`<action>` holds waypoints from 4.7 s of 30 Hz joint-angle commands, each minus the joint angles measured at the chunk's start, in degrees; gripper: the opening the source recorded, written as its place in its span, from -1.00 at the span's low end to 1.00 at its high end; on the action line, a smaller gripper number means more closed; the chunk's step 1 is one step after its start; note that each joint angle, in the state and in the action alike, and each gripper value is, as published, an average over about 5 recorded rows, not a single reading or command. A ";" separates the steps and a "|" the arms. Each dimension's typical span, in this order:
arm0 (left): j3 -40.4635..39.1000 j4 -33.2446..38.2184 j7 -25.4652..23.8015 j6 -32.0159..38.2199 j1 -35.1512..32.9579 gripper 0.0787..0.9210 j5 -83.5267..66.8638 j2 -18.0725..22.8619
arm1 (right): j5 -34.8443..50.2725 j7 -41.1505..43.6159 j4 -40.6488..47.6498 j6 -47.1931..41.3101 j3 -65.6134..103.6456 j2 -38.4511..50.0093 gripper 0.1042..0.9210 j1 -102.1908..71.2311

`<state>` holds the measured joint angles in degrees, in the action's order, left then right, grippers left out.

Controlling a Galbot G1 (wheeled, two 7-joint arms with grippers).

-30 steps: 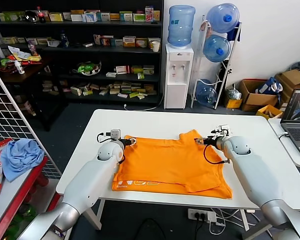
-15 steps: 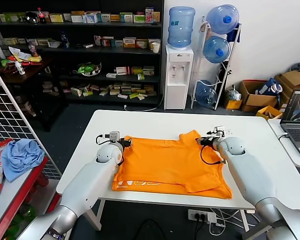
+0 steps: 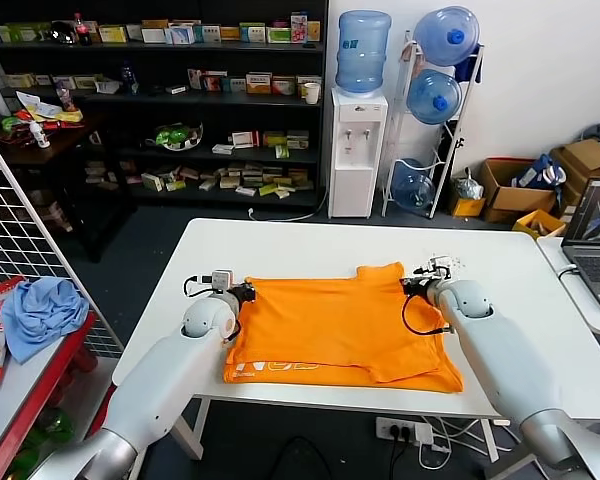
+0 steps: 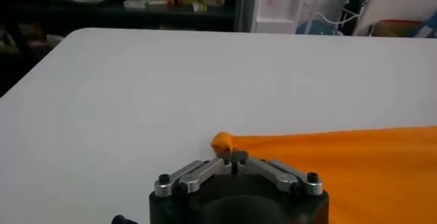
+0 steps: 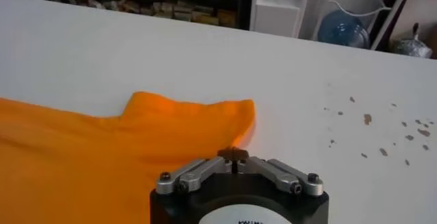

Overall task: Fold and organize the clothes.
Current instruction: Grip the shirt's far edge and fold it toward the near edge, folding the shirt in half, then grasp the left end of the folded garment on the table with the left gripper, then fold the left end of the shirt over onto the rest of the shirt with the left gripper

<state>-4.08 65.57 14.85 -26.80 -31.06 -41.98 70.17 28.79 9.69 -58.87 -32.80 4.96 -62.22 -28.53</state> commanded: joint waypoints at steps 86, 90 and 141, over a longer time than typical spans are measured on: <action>5.30 35.47 5.88 -1.85 -29.35 -0.75 -12.29 -16.54 | 10.85 -14.25 -52.70 -9.01 15.60 18.88 0.76 -45.27; 5.80 35.32 6.02 -1.77 -28.77 -0.89 -11.83 -17.43 | 10.84 -14.23 -52.88 -9.00 15.60 18.66 0.76 -45.25; -2.48 39.37 10.58 2.43 -19.75 -0.89 -14.02 -6.84 | -6.53 -19.56 -46.76 18.69 24.71 5.74 0.76 -49.15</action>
<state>-1.22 105.81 25.85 -25.46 -51.78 -58.52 54.46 25.77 -9.53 -107.03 -21.65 28.17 -53.06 -77.07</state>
